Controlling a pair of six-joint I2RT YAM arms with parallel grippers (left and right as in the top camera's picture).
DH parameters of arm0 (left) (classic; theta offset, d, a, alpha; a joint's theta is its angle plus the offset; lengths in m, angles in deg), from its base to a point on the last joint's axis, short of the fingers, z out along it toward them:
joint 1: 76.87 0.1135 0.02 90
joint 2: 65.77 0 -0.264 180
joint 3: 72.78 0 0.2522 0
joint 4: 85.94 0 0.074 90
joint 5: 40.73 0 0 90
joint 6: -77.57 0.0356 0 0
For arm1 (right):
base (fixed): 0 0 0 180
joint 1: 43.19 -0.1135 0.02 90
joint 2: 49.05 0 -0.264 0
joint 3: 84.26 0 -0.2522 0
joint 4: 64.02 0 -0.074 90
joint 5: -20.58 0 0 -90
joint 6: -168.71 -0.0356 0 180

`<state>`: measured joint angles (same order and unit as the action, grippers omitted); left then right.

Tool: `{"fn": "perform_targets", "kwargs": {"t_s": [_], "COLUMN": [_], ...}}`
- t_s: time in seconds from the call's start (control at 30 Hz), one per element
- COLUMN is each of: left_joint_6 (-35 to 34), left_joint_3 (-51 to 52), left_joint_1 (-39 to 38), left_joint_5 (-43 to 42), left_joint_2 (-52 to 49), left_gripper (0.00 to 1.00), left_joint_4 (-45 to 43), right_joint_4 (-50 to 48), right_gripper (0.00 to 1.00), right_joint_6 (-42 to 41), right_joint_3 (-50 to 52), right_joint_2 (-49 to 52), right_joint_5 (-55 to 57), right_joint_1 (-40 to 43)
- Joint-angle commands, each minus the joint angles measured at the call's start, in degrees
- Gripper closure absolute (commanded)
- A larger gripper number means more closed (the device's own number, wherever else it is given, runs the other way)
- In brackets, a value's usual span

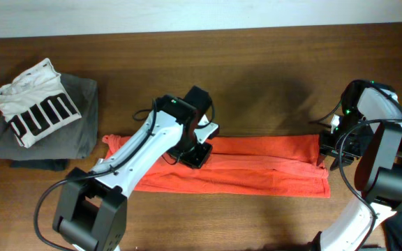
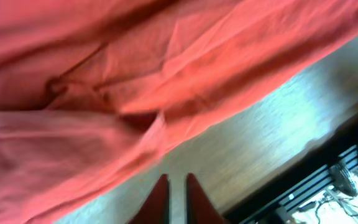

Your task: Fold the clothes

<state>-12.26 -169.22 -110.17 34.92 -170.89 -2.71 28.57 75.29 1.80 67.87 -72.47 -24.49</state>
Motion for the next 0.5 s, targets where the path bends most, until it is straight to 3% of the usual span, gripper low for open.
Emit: {"fn": "perform_targets", "kwargs": {"t_s": [0.0, 0.27, 0.47], "left_joint_6": [0.07, -0.66, -0.63], "left_joint_3": [0.17, 0.17, 0.17], "left_joint_1": [-0.22, 1.14, 6.73], "left_joint_5": [2.84, 5.6, 8.0], "left_joint_2": [0.57, 0.59, 0.59], "left_gripper": [0.78, 0.78, 0.84], "left_joint_4": [0.9, 0.35, -0.17], "right_joint_4": [0.2, 0.37, 0.59], "right_gripper": [0.58, 0.59, 0.59], "right_joint_6": [-0.46, -0.44, -0.46], "right_joint_3": [0.48, 0.48, 0.48], "right_joint_2": [-1.92, -1.92, -1.92], "right_joint_5": [-0.31, -0.31, -0.44], "right_joint_1": [-0.31, -0.31, -0.31]}}
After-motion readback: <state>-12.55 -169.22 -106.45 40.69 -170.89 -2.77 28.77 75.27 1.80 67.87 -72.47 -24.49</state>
